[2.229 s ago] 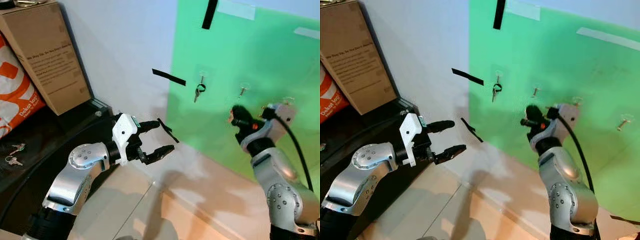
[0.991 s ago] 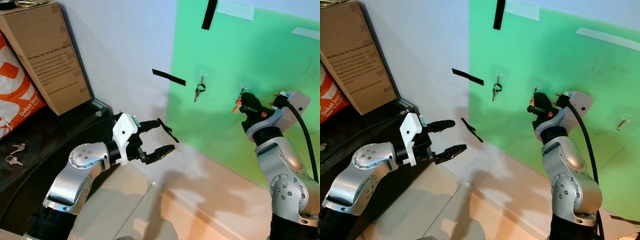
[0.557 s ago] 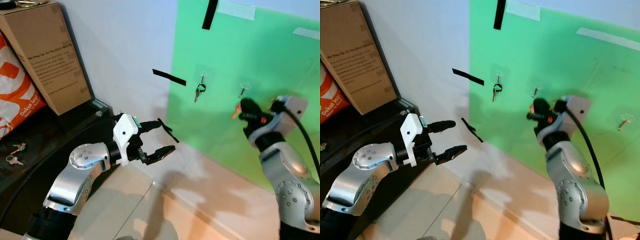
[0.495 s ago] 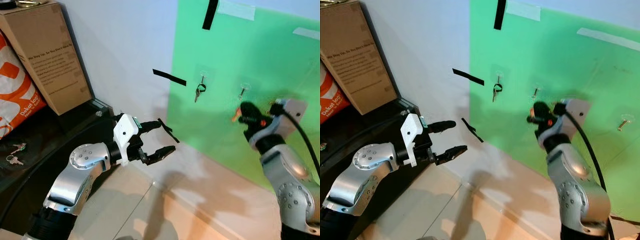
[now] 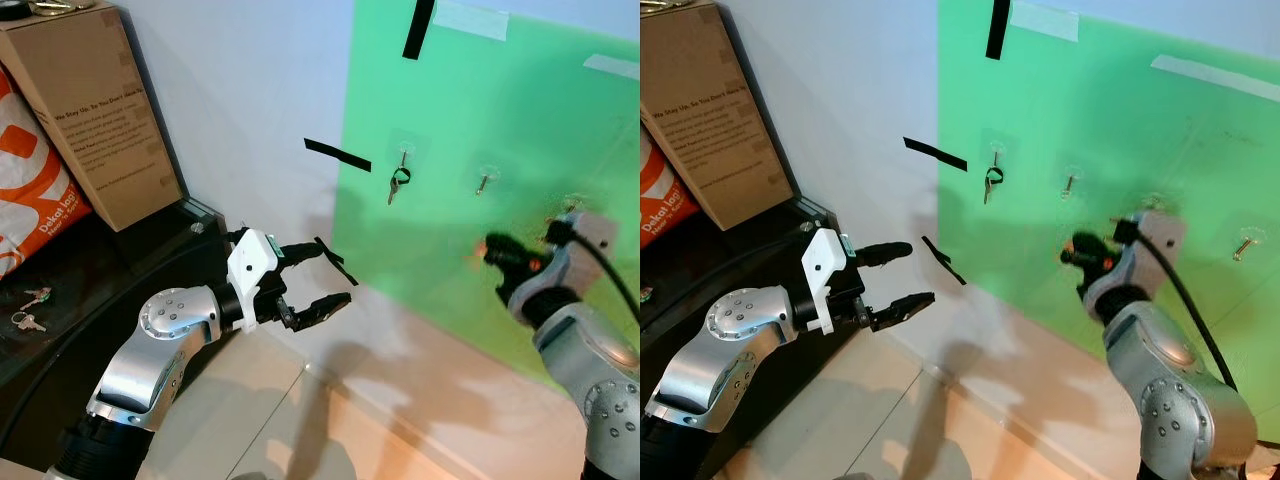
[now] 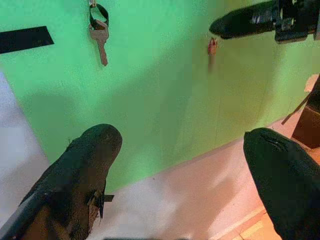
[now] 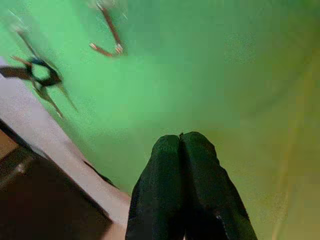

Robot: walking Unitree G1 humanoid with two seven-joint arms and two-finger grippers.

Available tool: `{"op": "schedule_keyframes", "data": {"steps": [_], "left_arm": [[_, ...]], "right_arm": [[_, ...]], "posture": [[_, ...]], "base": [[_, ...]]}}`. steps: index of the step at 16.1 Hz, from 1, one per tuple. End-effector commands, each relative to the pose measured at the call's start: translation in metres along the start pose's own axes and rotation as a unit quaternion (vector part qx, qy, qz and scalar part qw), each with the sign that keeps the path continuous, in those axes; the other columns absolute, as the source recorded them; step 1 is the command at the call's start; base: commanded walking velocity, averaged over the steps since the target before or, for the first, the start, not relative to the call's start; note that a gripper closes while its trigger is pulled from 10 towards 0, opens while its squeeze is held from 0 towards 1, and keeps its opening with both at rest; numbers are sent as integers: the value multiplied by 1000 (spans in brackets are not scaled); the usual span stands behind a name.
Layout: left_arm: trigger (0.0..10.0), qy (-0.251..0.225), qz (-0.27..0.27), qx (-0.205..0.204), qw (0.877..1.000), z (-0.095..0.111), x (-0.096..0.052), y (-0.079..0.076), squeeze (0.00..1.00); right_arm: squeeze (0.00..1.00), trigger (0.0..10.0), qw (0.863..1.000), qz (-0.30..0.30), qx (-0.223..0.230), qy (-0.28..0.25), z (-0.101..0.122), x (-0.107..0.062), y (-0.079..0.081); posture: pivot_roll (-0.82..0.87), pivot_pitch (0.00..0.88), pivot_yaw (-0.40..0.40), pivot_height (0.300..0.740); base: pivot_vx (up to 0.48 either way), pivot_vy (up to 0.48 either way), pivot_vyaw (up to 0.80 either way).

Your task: Hang keys on a hook

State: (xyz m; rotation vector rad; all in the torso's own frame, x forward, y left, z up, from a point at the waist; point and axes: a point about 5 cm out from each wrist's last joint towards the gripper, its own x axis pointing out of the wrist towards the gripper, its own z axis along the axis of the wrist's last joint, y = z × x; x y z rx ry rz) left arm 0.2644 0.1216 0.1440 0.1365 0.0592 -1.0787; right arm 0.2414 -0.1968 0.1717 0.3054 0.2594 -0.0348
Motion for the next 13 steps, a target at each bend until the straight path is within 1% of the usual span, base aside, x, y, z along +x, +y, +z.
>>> {"op": "schedule_keyframes", "data": {"steps": [1,2,3,4,5,6,7,8,10,13], "left_arm": [[10000,4,-5,6,1000,1,1,1,0],[10000,4,-6,6,1000,1,2,0,0],[10000,4,-6,6,1000,1,2,0,0],[10000,4,-7,6,1000,2,2,1,0],[10000,4,-7,6,1000,2,2,1,0],[10000,4,-7,6,1000,2,2,1,0],[10000,4,-8,5,1000,2,3,1,0],[10000,4,-9,4,1000,2,4,1,0],[10000,4,-11,4,1000,2,4,1,0],[10000,5,-12,4,1000,2,5,1,0]], "right_arm": [[0,10000,999,-7,-37,9,10,-2,3],[0,10000,997,-9,-67,32,10,0,4],[0,10000,997,-9,-67,32,10,0,4],[0,10000,996,-3,-74,53,9,0,6],[0,10000,995,4,-69,76,9,-2,11],[0,10000,994,8,-67,83,10,-2,13],[0,10000,993,21,-67,94,14,-2,18],[0,10000,992,38,-55,106,20,0,24],[0,10000,993,62,-31,92,33,3,33],[0,10000,996,65,-11,63,49,5,40]], "posture": [[-75,0,6,740],[-77,0,8,740],[-77,0,8,740],[-75,0,9,740],[-77,0,11,740],[-77,0,11,740],[-81,0,13,740],[-83,0,15,740],[-83,0,16,740],[-84,0,18,740]], "base": [[0,0,0],[0,0,0],[0,0,0],[0,0,0],[0,0,0],[0,0,0],[0,0,0],[0,0,0],[0,0,0],[0,0,0]]}}
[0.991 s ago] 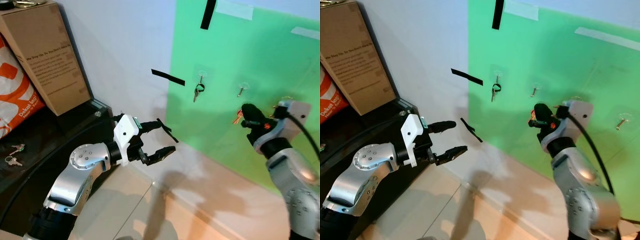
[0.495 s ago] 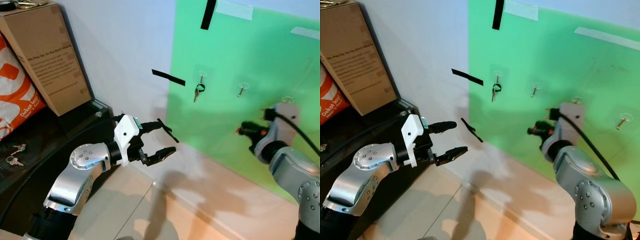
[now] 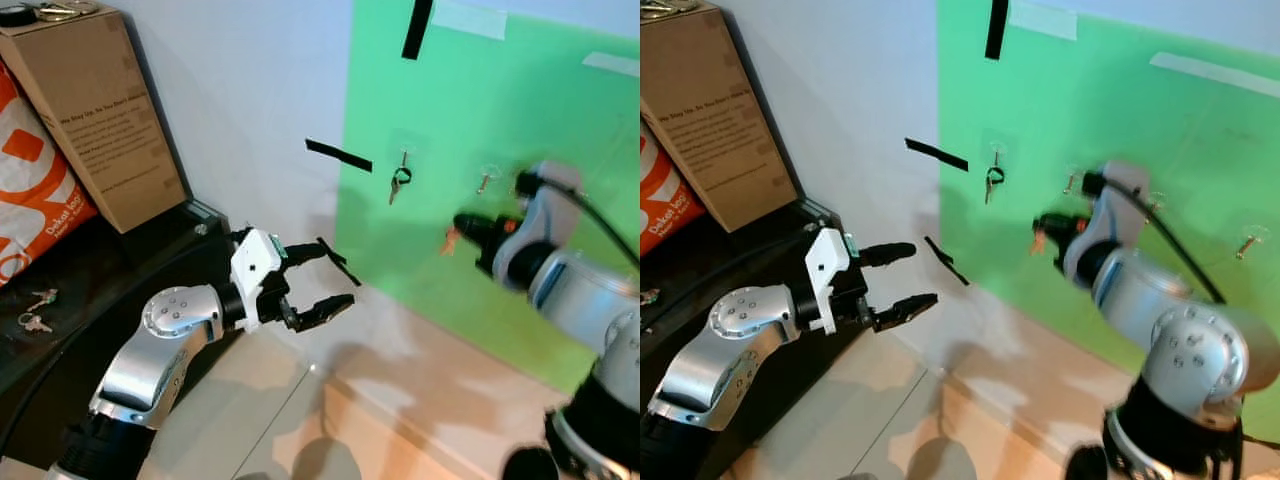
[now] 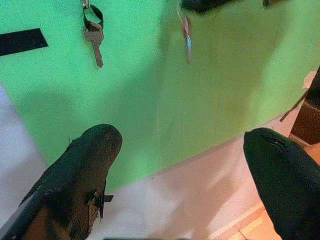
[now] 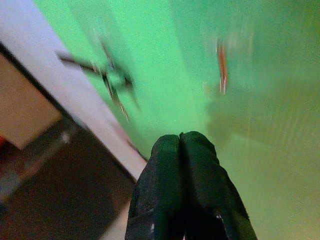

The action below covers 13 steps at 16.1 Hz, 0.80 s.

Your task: Hang keys on a hook

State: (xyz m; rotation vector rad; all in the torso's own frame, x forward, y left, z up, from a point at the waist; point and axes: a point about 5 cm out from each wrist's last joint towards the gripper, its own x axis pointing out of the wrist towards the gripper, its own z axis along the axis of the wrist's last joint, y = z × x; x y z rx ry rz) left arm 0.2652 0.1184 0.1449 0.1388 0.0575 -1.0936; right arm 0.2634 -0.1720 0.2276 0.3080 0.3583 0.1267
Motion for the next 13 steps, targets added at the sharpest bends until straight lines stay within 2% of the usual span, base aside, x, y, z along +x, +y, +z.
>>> {"op": "schedule_keyframes", "data": {"steps": [1,2,8,13], "left_arm": [[10000,6,-5,3,1000,1,2,2,0],[10000,6,-5,3,1000,1,2,3,0],[10000,5,-5,2,1000,2,3,3,0],[10000,5,-5,2,1000,1,3,3,0]], "right_arm": [[0,10000,1000,-9,4,-11,5,-2,0],[0,10000,999,-14,16,-33,13,-1,1],[0,10000,994,-40,53,-84,30,0,-2],[0,10000,997,-46,41,-51,19,5,1]], "posture": [[-84,0,18,740],[-86,0,20,740],[-86,0,19,740],[-84,0,17,740]], "base": [[0,0,0],[0,0,0],[0,0,0],[0,0,0]]}}
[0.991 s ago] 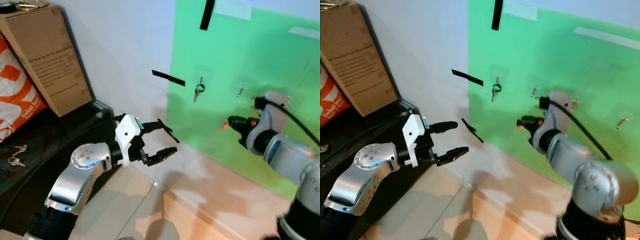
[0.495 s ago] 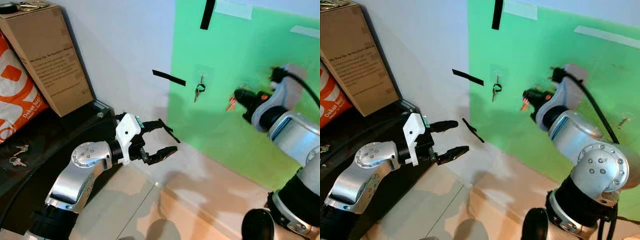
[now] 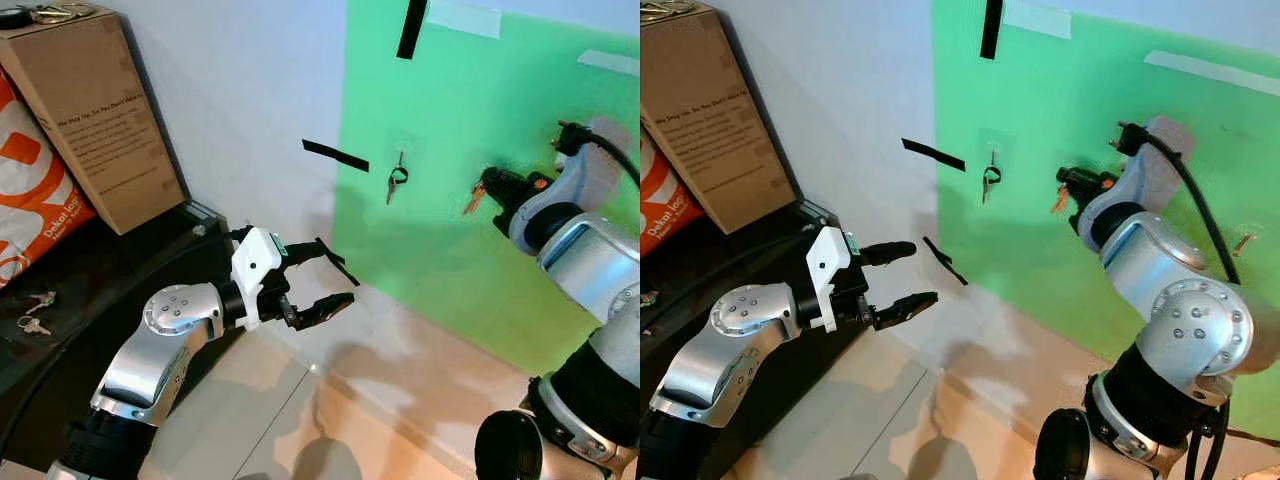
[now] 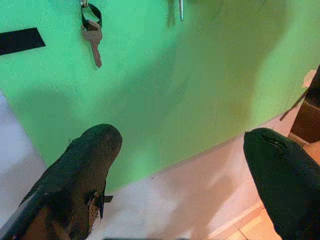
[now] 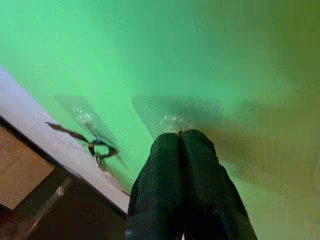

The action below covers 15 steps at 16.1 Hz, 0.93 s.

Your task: Hang keys on a hook

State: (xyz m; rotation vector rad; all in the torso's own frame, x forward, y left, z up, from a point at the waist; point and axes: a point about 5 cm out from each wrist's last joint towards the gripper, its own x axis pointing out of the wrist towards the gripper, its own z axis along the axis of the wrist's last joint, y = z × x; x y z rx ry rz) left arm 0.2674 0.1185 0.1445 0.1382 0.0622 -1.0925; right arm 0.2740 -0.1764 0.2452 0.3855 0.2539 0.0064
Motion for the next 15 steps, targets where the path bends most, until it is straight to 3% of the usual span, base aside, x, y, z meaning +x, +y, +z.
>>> {"op": "schedule_keyframes", "data": {"steps": [1,9,15], "left_arm": [[10000,3,-5,4,1000,2,2,1,0],[10000,3,-4,4,1000,2,1,2,0],[10000,0,-5,8,1000,4,1,2,0]], "right_arm": [[0,10000,1000,-3,-5,19,-6,2,1],[0,10000,1000,2,3,9,-7,7,6],[0,10000,999,-42,6,5,-9,9,-5]], "posture": [[-84,0,17,740],[-82,0,16,740],[-74,0,11,740]], "base": [[0,0,0],[0,0,0],[0,0,0]]}}
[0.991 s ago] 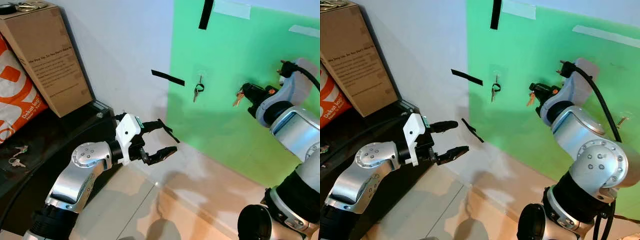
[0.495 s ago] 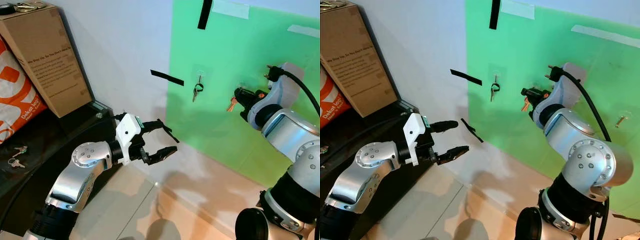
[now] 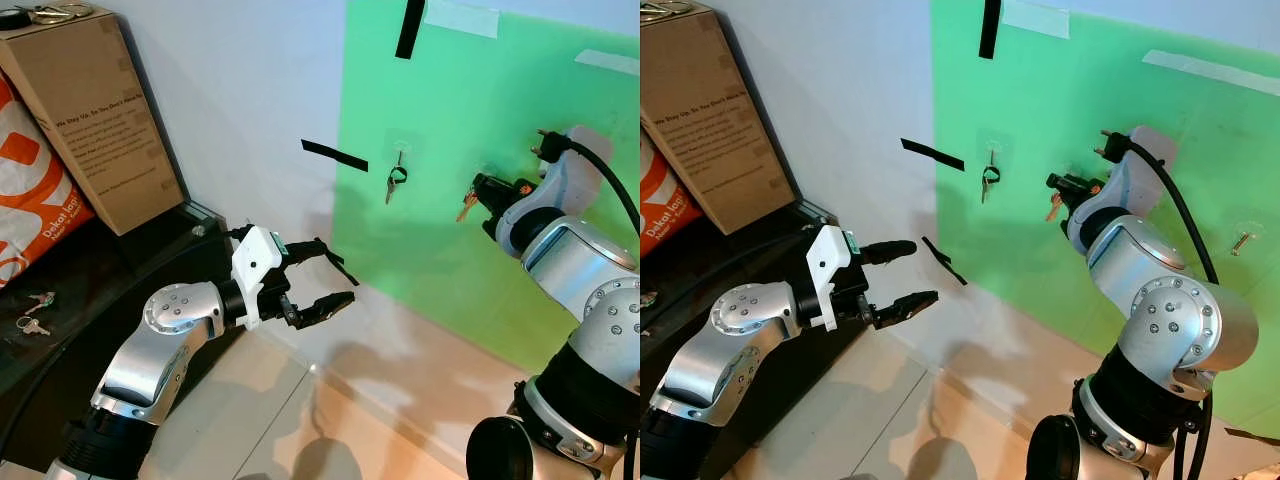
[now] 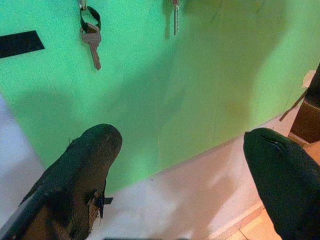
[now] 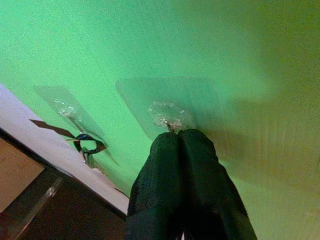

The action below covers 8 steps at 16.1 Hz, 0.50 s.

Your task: Hang keys on a hook

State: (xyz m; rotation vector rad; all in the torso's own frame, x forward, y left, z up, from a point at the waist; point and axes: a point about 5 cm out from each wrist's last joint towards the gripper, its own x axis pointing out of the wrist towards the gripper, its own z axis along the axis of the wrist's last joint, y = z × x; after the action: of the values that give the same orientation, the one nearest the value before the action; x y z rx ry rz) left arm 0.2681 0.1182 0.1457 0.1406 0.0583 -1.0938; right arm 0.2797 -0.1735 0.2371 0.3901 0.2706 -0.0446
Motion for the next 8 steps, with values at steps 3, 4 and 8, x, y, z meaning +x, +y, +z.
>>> {"op": "schedule_keyframes", "data": {"steps": [3,4,8], "left_arm": [[10000,-1,-8,8,1000,4,0,1,0],[10000,-1,-9,8,1000,4,1,1,0],[10000,-1,-11,7,1000,3,0,0,0]], "right_arm": [[0,10000,1000,-5,-21,22,-10,-1,-3],[0,10000,1000,5,-19,21,-10,-2,0],[0,10000,999,36,-12,12,-6,-3,9]], "posture": [[-75,0,12,740],[-75,0,12,740],[-74,0,8,740]], "base": [[0,0,0],[0,0,0],[0,0,0]]}}
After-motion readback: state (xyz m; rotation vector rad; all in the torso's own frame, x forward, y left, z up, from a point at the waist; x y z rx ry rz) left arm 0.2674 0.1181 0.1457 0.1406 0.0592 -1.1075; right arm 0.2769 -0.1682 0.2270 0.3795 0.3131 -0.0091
